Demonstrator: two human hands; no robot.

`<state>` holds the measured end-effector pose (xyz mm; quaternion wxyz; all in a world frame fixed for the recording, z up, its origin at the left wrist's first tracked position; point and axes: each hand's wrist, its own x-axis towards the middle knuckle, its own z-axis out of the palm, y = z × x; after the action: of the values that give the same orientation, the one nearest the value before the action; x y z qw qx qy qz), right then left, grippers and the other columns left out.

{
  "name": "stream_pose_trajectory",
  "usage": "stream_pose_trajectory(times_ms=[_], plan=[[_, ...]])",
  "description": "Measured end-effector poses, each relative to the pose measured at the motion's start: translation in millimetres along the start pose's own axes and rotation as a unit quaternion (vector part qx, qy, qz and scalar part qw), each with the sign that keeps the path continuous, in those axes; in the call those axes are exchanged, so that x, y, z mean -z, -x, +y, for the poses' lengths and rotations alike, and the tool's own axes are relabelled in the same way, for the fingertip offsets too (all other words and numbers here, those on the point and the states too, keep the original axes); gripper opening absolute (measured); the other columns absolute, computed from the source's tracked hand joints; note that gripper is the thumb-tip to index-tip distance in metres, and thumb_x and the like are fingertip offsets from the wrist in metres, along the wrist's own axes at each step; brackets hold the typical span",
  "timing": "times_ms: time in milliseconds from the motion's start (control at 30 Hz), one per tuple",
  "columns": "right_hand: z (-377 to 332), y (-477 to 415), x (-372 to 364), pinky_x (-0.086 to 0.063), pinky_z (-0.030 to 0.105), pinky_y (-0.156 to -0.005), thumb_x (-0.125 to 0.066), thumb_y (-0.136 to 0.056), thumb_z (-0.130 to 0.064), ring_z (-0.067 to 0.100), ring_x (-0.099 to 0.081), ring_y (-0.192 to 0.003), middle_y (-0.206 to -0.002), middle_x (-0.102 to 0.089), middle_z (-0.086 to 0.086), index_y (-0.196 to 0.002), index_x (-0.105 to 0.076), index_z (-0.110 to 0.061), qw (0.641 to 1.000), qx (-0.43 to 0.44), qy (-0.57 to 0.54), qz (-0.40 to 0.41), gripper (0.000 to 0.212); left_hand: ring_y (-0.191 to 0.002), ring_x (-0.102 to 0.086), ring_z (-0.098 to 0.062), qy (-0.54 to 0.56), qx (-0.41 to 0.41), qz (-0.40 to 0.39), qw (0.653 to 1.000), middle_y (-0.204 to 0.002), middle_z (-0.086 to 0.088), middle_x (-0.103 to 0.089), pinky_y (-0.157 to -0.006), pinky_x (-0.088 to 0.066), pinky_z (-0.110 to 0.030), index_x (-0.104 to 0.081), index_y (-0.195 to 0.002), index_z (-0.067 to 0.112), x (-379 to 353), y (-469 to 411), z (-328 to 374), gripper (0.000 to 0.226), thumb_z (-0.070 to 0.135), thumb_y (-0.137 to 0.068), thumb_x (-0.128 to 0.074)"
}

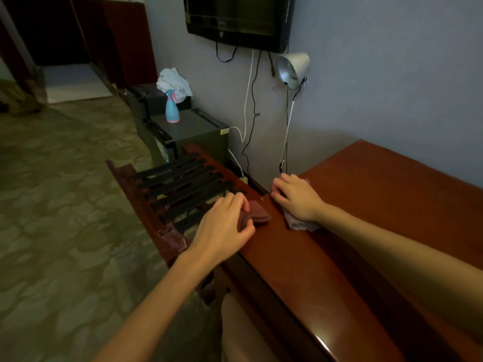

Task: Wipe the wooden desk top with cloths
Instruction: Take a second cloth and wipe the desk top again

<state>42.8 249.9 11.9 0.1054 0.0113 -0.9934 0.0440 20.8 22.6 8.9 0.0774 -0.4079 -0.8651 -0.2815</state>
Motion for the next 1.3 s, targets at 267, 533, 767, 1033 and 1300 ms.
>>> stream_pose_trajectory(times_ms=[267, 533, 767, 1033, 1300], plan=[[-17.0, -6.1, -0.8, -0.024, 0.030, -0.073, -0.040, -0.096, -0.037, 0.019, -0.040, -0.087, -0.089, -0.037, -0.003, -0.093, -0.050, -0.018, 1.000, 0.030, 0.007, 0.000, 0.022, -0.097, -0.043, -0.014, -0.070, 0.015, 0.060, 0.996, -0.100, 0.004, -0.046, -0.079, -0.039, -0.031, -0.056, -0.090, 0.022, -1.8, 3.9, -2.3, 0.028, 0.049, -0.083, -0.051], [10.5, 45.7, 17.3, -0.027, 0.028, -0.069, -0.034, -0.085, -0.047, 0.010, -0.034, -0.077, -0.085, -0.041, -0.006, -0.079, -0.042, -0.029, 0.992, 0.093, -0.072, -0.039, 0.020, -0.079, -0.050, -0.010, -0.074, 0.006, 0.010, 0.997, -0.087, 0.009, -0.045, -0.062, -0.032, -0.021, -0.048, -0.083, 0.023, -19.4, -42.8, 14.3, 0.016, 0.033, -0.095, -0.045], [27.2, -27.3, 0.5, -0.024, 0.031, -0.071, -0.038, -0.092, -0.039, 0.021, -0.041, -0.083, -0.085, -0.042, 0.000, -0.080, -0.043, -0.022, 0.998, -0.061, 0.008, -0.011, 0.021, -0.082, -0.049, -0.009, -0.096, -0.005, 0.018, 0.995, -0.093, 0.008, -0.045, -0.063, -0.042, -0.023, -0.046, -0.090, 0.024, -24.6, -37.1, 12.3, 0.012, 0.033, -0.095, -0.040], [-29.4, -6.0, -1.4, -0.030, 0.029, -0.067, -0.047, -0.093, -0.030, 0.017, -0.046, -0.083, -0.084, -0.044, -0.001, -0.079, -0.053, -0.020, 0.996, -0.054, -0.046, 0.044, 0.018, -0.080, -0.047, -0.011, -0.096, -0.016, 0.003, 0.995, -0.088, 0.007, -0.042, -0.059, -0.034, -0.025, -0.044, -0.086, 0.022, -26.8, -37.9, 10.0, 0.013, 0.032, -0.094, -0.043], [17.1, 17.5, 14.2, -0.026, 0.013, -0.054, -0.059, -0.090, -0.024, 0.001, -0.043, -0.055, -0.062, -0.044, -0.008, -0.052, -0.037, -0.028, 0.984, -0.091, -0.142, 0.056, 0.044, -0.077, -0.043, -0.005, -0.102, -0.021, 0.001, 0.995, -0.091, 0.009, -0.042, -0.057, -0.030, -0.019, -0.044, -0.095, 0.024, -28.4, -40.4, 9.7, 0.011, 0.032, -0.098, -0.037]])
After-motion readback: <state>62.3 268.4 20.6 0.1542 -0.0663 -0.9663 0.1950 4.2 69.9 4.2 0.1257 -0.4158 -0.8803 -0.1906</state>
